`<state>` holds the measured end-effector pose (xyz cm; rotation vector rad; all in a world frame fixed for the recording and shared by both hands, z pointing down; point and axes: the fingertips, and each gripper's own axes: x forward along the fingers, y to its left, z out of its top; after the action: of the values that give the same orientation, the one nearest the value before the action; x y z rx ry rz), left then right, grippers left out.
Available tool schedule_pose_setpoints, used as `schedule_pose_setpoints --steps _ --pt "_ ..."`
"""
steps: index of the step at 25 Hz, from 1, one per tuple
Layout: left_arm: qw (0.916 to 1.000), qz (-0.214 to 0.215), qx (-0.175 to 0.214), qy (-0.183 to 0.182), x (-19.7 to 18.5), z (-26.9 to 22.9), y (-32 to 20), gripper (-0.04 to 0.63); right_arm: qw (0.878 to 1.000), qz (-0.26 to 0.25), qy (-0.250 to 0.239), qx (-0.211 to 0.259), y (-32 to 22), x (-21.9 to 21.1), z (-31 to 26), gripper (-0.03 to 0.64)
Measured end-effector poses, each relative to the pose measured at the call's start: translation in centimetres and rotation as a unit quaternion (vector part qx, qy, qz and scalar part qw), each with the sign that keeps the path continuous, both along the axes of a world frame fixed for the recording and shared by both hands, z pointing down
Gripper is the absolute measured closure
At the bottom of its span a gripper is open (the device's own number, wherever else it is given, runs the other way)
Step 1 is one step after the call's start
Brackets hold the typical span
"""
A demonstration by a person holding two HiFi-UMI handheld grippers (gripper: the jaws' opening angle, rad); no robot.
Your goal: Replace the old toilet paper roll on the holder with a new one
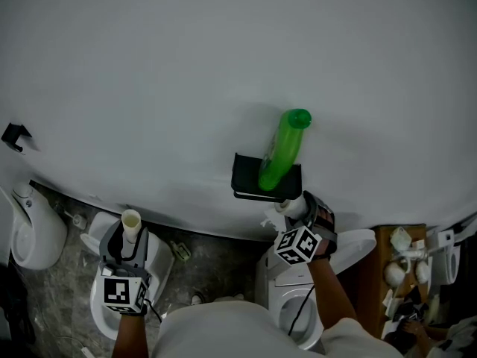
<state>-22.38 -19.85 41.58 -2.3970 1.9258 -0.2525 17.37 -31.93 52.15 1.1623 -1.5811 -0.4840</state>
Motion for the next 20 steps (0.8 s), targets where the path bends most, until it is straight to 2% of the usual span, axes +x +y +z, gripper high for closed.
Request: schedule_pose_setpoints --steps 13,20 --pt "0.9999 -0.002 -0.011 0.001 -1.7 0.7 1.0 0.394 0.999 -0.017 0.008 0.044 0.4 -3.1 -0.9 0.284" --pt "0.9999 0.005 -0.015 -0.001 -2.1 0.8 1.1 0.394 0.995 -0.03 0.02 0.098 0.2 -4.1 -1.4 0.284"
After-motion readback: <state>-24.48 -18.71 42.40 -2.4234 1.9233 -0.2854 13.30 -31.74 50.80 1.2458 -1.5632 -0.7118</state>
